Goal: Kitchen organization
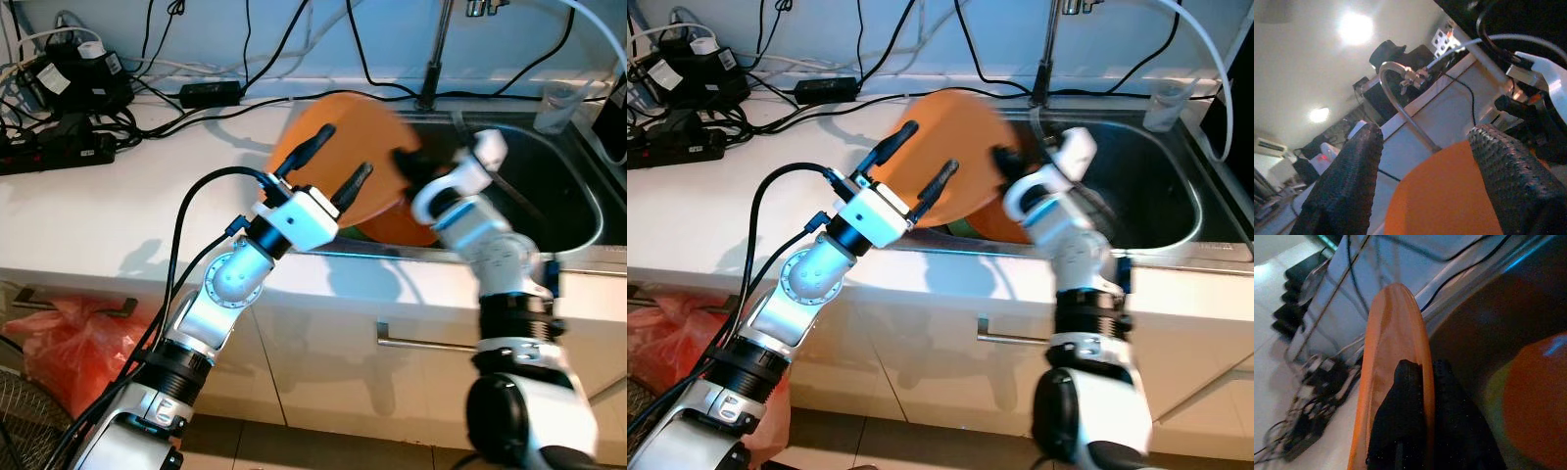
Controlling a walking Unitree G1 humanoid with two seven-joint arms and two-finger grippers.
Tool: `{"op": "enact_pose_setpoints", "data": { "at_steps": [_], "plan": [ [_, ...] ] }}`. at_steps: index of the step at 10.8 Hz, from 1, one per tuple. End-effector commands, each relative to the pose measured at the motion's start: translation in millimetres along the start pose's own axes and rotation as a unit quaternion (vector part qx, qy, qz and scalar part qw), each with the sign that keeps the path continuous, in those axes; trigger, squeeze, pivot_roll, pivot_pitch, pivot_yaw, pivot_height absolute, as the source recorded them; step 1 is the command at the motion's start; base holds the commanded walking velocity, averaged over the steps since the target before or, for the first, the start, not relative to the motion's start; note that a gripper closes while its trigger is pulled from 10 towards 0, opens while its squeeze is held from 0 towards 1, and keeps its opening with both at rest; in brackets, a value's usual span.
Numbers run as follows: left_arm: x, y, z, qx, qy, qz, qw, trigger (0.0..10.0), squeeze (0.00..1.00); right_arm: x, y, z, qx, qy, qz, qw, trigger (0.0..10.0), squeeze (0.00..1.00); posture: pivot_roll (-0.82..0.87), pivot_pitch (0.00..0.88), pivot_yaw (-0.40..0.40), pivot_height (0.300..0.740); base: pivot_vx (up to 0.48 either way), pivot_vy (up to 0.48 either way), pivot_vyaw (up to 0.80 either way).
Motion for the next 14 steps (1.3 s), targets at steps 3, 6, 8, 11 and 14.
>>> {"op": "enact_pose_setpoints", "data": {
  "at_steps": [3,6,8,11,14],
  "plan": [
    [1.3,-2.5,4,-0.006,-0.053,-0.012,0.998,10.0,1.0,10.7,-10.6,34,0.062,-0.065,-0.023,0.996,10.0,0.0,-0.04,0.0,0.076,0.74,0.0,0.0,0.0],
    [17.5,-4.9,-4,-0.048,-0.143,-0.064,0.986,10.0,1.0,30.4,-22.2,49,0.093,-0.097,-0.06,0.989,10.0,0.0,-0.04,0.0,0.08,0.74,0.0,0.0,0.0],
    [23.9,-7.1,-3,-0.059,-0.165,-0.091,0.98,10.0,1.0,42.7,-30.6,56,0.108,-0.137,-0.086,0.981,10.0,0.0,-0.04,0.0,0.086,0.74,0.0,0.0,0.0],
    [34.6,-21.2,-7,-0.094,-0.217,-0.161,0.958,10.0,1.0,61.4,-43.4,67,0.13,-0.205,-0.118,0.963,10.0,0.0,-0.03,0.0,0.086,0.74,0.0,0.0,0.0],
    [35.9,-29.0,-3,-0.102,-0.228,-0.199,0.948,10.0,1.0,55.5,-34.6,61,0.112,-0.264,-0.083,0.954,10.0,0.0,-0.01,0.0,0.101,0.74,0.0,0.0,0.0]
  ]
}}
Point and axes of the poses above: a point about 5 cm out from each wrist's last joint towards the gripper, its own y axis pointing out of the wrist towards the gripper, its own z axis along the axis of the wrist's last joint, x = y × z, the point moved 5 cm from there along y, pointing out of the wrist towards the gripper, and after that the axes turned 10 degrees about y, right-handed, at the moved point
